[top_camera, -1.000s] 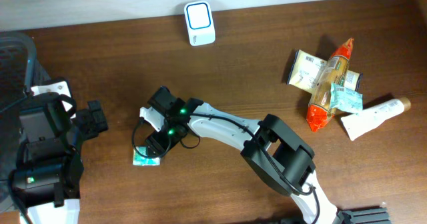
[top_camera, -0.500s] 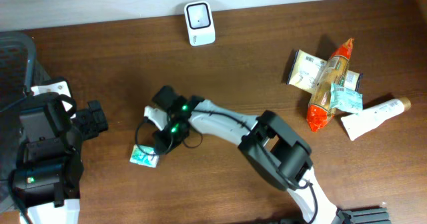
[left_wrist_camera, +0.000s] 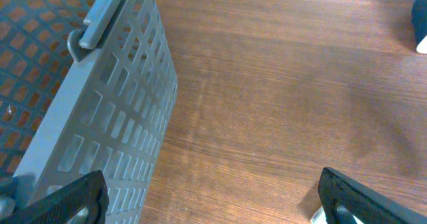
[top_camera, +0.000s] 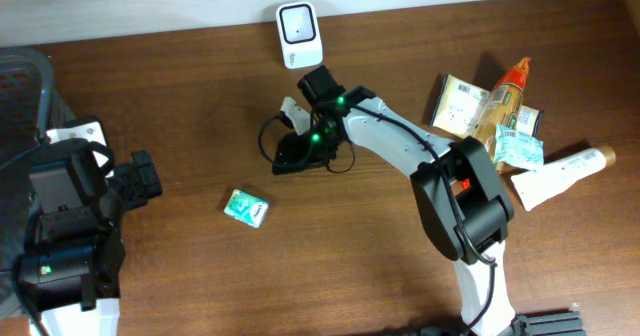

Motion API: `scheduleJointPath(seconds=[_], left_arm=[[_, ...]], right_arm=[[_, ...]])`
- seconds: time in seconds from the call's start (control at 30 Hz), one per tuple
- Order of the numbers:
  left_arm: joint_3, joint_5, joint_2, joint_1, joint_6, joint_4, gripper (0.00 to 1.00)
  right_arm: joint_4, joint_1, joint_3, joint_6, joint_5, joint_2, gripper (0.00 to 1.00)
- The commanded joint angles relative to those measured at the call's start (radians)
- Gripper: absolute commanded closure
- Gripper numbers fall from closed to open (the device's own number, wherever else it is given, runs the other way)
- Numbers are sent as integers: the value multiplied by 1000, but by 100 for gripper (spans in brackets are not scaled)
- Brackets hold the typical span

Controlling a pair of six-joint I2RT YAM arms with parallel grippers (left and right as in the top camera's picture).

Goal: Scan the item barcode
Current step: 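Reach the right gripper to the small green tissue pack and grasp it, then lift the tissue pack and hold it up to the scanner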

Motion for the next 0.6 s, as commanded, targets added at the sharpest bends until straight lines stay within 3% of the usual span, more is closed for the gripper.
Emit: scheduleJointPath(seconds=[0.0, 0.27, 0.5, 0.57], left_arm=[[12, -11, 0, 5, -10, 2, 1], [12, -11, 0, 5, -10, 2, 1], [12, -11, 0, 5, -10, 2, 1], [12, -11, 0, 5, -10, 2, 1]], right_arm=[[50, 98, 16, -127, 100, 2, 37], [57, 190, 15, -39, 248, 34, 45], [23, 203, 15, -3, 63, 72, 48], [17, 203, 14, 66, 54, 91, 56]])
